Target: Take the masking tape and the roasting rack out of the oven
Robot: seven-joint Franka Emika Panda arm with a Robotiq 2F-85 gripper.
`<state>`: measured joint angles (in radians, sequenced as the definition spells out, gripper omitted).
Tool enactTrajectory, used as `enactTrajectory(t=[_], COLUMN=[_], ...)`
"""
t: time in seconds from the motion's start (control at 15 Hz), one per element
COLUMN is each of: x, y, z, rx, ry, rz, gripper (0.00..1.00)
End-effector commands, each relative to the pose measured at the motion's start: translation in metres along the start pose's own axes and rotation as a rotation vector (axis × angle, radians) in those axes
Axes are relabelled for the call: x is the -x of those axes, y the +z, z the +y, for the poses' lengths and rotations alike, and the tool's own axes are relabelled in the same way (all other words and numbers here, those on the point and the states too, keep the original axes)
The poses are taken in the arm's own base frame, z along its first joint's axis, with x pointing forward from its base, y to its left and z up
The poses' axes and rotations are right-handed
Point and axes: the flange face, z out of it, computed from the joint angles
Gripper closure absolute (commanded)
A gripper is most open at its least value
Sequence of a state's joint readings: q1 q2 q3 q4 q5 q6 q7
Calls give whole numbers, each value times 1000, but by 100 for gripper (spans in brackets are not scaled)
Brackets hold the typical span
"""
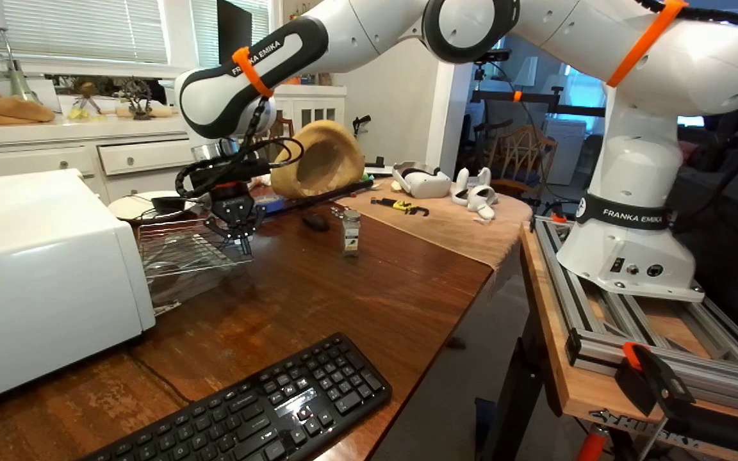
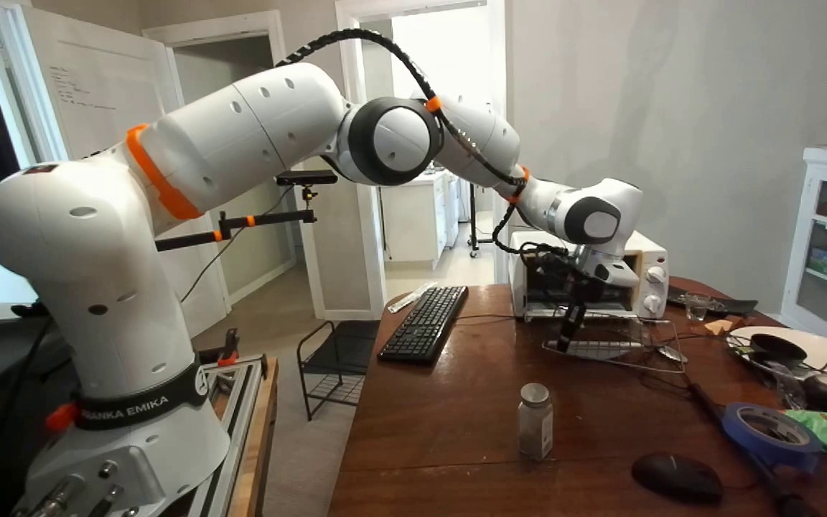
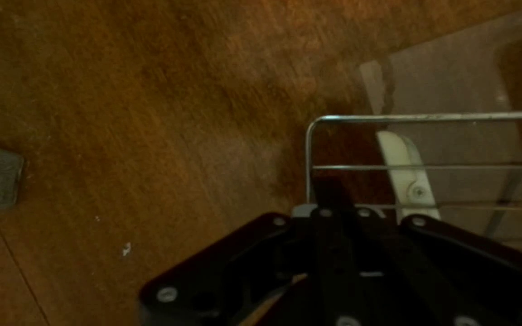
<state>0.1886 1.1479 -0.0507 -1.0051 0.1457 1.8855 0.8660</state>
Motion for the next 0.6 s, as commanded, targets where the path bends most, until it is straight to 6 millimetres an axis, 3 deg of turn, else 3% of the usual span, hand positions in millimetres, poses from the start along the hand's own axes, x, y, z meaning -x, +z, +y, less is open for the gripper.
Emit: enactTrajectory(t=[0.0, 0.2, 0.27, 0.33, 0.53], x=[-2, 4, 7, 9, 23], y=[-5, -4, -5, -6, -21], z=[3, 0, -3, -6, -22], rx=[44, 21, 8, -7, -101], ry=[27, -32, -48, -60, -100], rz=[41, -17, -29, -34, -34], gripper=[100, 100, 74, 73, 53])
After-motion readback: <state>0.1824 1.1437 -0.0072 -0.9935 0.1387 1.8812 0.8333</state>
